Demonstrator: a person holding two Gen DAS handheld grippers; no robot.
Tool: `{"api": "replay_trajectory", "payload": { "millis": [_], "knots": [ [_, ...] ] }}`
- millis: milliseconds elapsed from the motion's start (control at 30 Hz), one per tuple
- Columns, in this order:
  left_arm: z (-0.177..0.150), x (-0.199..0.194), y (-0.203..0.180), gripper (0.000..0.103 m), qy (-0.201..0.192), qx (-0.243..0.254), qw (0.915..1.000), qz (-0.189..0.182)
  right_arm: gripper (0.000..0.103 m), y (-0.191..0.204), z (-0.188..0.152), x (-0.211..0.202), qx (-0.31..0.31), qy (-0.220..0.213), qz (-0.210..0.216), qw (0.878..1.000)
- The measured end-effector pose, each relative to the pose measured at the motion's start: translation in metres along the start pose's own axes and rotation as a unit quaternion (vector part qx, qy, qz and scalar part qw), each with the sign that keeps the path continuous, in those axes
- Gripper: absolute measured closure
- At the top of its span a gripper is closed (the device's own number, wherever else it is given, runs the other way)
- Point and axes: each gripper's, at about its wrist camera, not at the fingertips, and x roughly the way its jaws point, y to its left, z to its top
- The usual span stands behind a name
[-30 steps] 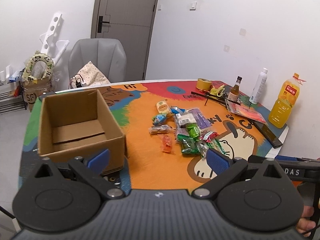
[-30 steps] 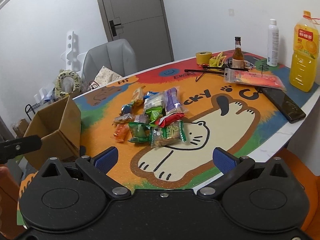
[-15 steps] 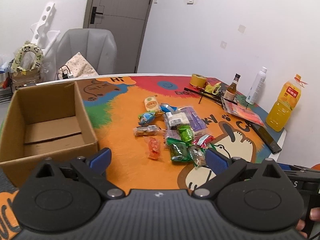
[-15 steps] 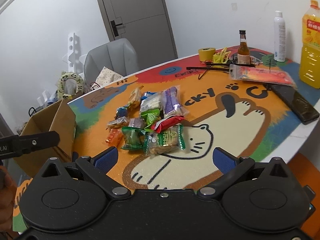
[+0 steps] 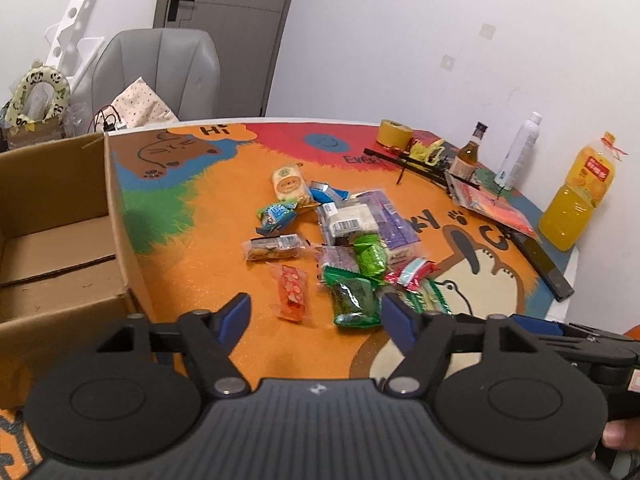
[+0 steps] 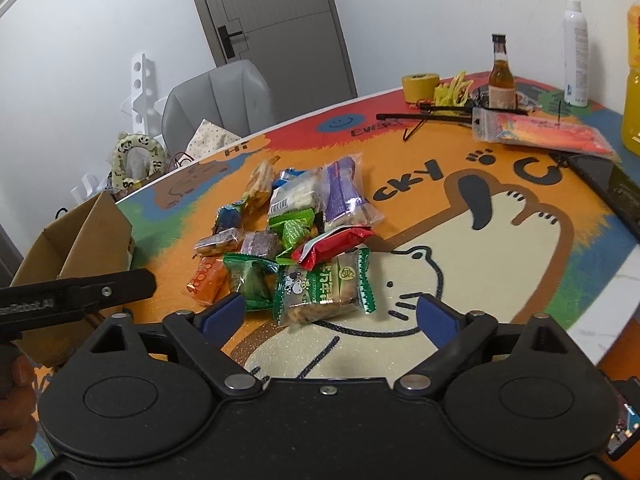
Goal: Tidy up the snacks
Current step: 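Grasp the small orange packet with the left tool while the right tool grasps the green bread packet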
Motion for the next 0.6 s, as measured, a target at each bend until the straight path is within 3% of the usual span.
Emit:
{"api": "replay_trajectory", "payload": {
  "millis": [167, 600],
  "knots": [
    [0.002, 0.022, 0.003, 0.041, 0.015, 0.000, 0.9999, 0.005, 0.016, -0.001, 0.004, 0.018, 0.000, 0.013, -0.001, 1.000],
    [0.012, 0.065, 0.014, 0.048, 0.039, -0.017, 0.9989, 0.018, 0.016, 0.004, 0.012, 0.058, -0.016, 0.045, -0.018, 0.999]
  ]
}}
